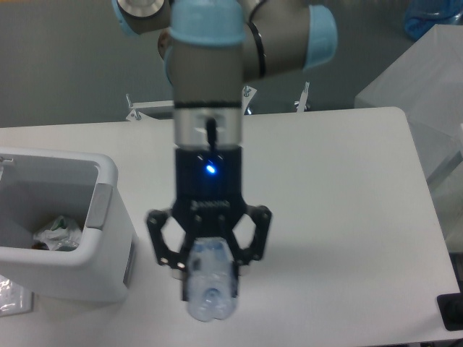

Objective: Place the trash in the trash can
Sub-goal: 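Lift the bottle and carry it toward the trash bin, then lower the bottle into the bin and open the gripper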

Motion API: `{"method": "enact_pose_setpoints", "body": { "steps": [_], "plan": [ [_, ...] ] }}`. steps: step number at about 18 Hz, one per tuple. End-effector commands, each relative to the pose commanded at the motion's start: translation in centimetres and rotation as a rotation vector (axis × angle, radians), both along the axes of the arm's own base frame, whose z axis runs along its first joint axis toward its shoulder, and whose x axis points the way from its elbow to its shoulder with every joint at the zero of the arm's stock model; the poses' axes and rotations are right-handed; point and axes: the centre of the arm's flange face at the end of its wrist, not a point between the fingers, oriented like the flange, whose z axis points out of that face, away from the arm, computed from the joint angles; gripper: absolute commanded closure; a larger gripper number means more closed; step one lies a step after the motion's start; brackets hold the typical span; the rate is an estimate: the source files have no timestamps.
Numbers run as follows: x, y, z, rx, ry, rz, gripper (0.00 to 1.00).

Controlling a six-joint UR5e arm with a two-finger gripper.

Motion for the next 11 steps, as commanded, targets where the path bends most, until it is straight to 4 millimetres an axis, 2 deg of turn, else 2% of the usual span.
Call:
{"method": "enact_pose_setpoints", "body": {
  "steps": [2, 3, 5, 6, 11],
  "plan": [
    [3.7, 0.7, 1.0, 0.014, 0.001, -0.044, 0.4],
    [4.5, 0.3, 1.9, 0.024, 0.006, -0.047, 0.4],
    [5.8, -0.1, 2.2, 0.025, 0.004, -0.06, 0.4],
    [7.2, 0.2, 2.2, 0.025, 0.004, -0.081, 0.4],
    [10.7, 1.0, 2.9, 0.035, 0.01, -0.133, 0.4]
  ]
}}
